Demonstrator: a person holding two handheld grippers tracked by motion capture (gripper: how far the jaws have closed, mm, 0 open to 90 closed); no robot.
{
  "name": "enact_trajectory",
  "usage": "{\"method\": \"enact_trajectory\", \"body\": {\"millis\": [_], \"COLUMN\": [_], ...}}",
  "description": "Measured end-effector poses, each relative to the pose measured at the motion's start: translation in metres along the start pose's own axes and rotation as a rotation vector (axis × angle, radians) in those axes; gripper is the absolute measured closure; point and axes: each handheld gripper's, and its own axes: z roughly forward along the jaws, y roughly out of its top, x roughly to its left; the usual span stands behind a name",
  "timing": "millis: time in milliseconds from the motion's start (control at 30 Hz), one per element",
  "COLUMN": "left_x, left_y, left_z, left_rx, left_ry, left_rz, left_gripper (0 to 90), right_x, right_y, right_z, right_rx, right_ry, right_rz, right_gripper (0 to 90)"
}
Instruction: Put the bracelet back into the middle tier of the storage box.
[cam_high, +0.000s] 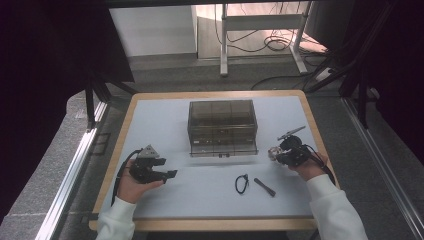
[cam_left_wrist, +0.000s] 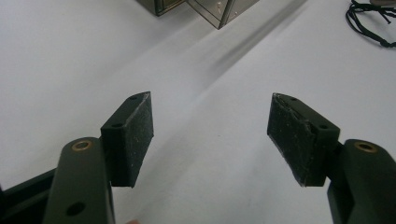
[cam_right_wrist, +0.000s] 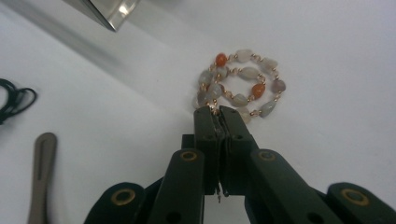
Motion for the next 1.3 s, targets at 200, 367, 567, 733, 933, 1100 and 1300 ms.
{"method": "enact_trajectory", "body": {"millis": [200, 367, 567, 733, 933, 1100, 1300], "left_x": [0.0, 0.002, 0.003, 0.004, 0.005, 0.005, 0.006], "left_y": [0.0, 0.0, 0.0, -0.001, -0.001, -0.002, -0.002], "left_z": [0.0, -0.001, 0.0, 0.0, 0.0, 0.0, 0.001], "left_rx": [-0.003, -0.003, -0.007, -0.007, -0.008, -0.008, -0.005], "left_ry": [-0.001, -0.002, -0.005, -0.007, -0.007, -0.009, -0.011], "left_rz": [-0.004, -0.002, -0.008, -0.012, -0.017, -0.019, -0.02], "left_gripper": [31.7, 31.7, 31.6, 31.6, 31.5, 31.5, 31.5], "right_x": [-0.002, -0.004, -0.003, -0.003, -0.003, -0.004, -0.007], "right_y": [0.005, 0.011, 0.02, 0.028, 0.035, 0.04, 0.047], "right_z": [-0.016, -0.029, -0.043, -0.053, -0.062, -0.07, -0.083], "right_rx": [-0.031, -0.057, -0.085, -0.103, -0.125, -0.144, -0.165], "right_ry": [0.003, -0.002, -0.004, -0.011, -0.011, -0.011, -0.008], "right_rz": [-0.005, -0.006, -0.019, -0.029, -0.029, -0.032, -0.033], "right_gripper": [87.3, 87.3, 87.3, 87.4, 87.4, 87.4, 87.4]}}
